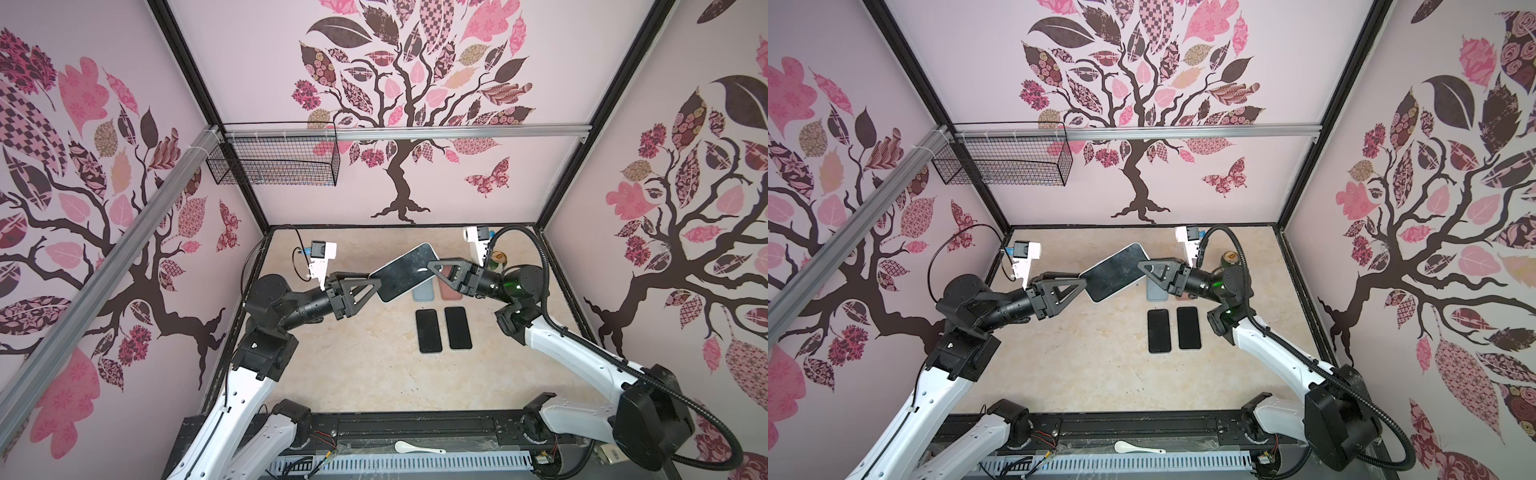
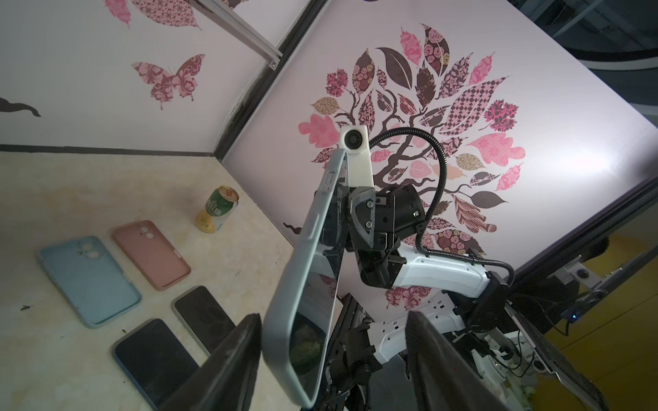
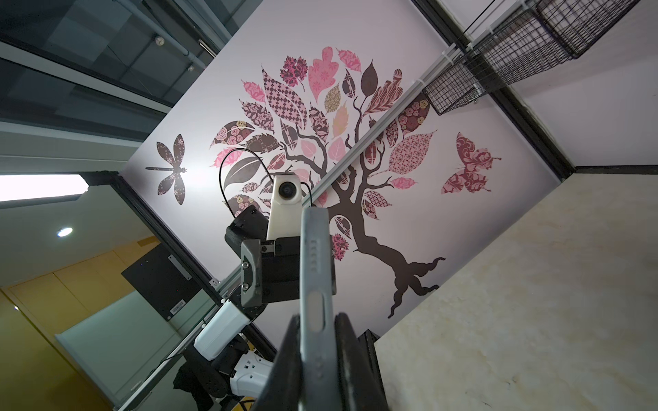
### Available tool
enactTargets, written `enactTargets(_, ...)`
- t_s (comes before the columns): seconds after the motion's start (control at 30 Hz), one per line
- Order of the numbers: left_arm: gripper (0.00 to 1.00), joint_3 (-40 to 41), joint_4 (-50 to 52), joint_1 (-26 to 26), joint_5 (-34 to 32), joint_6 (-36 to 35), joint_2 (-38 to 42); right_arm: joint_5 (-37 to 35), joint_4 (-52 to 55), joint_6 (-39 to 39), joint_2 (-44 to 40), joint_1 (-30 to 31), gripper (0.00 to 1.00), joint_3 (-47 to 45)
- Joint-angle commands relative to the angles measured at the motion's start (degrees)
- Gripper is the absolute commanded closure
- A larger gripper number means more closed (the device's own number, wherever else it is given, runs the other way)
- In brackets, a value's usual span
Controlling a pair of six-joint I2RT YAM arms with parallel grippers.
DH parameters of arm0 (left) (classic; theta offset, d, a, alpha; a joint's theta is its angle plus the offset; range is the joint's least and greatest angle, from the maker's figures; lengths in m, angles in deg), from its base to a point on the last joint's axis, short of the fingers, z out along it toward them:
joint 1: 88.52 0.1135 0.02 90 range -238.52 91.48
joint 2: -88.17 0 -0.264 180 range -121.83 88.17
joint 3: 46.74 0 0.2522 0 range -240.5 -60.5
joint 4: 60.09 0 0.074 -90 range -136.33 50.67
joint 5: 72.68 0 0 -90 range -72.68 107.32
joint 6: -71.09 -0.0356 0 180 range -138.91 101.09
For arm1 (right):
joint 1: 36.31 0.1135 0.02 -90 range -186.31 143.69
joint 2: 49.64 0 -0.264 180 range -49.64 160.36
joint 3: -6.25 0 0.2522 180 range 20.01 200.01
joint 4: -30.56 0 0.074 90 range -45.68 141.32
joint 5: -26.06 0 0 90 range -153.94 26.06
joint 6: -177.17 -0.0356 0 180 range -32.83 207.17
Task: Take the phone out of the phone case
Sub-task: Pass the phone.
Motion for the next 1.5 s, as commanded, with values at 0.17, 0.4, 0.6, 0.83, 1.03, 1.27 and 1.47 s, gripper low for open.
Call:
enactTargets(0.17, 0.29, -5.4, 8.1, 0.0, 8.6, -10.1, -0.6, 15.2, 12.2, 7.8, -2.0, -0.6, 1.00, 11.3)
enactTargets(0.4, 0.46, -5.2, 7.0, -0.3, 10.5, -9.5, -1.4, 17.4, 16.7, 10.7, -2.4, -0.6, 1.00, 13.7)
enactTargets(0.6, 0.54, -5.4, 7.1, -6.4, 8.9, -11.3, -3.1, 16.6, 16.7, 10.6, -2.3, -0.6, 1.00, 13.9)
enactTargets(0.83, 0.65, -5.5, 9.4, -9.0, 6.2, -13.5, -3.6, 16.3, 19.3, 13.8, -3.5, -0.6, 1.00, 14.6)
enactTargets(1.03, 0.67, -6.2, 9.8, -9.0, 5.5, -13.5, -3.0, 15.4, 25.8, 19.9, -6.1, -0.6, 1.00, 15.1)
enactTargets(1.27, 0.72, -5.7, 9.8, -9.0, 7.3, -13.5, -3.2, 14.1, 23.6, 18.6, -7.1, -0.7, 1.00, 14.4)
enactTargets(1.47, 0.78, -5.5, 9.6, -9.0, 7.5, -13.3, -3.0, 14.7, 17.1, 13.2, -6.6, -0.7, 1.00, 12.7)
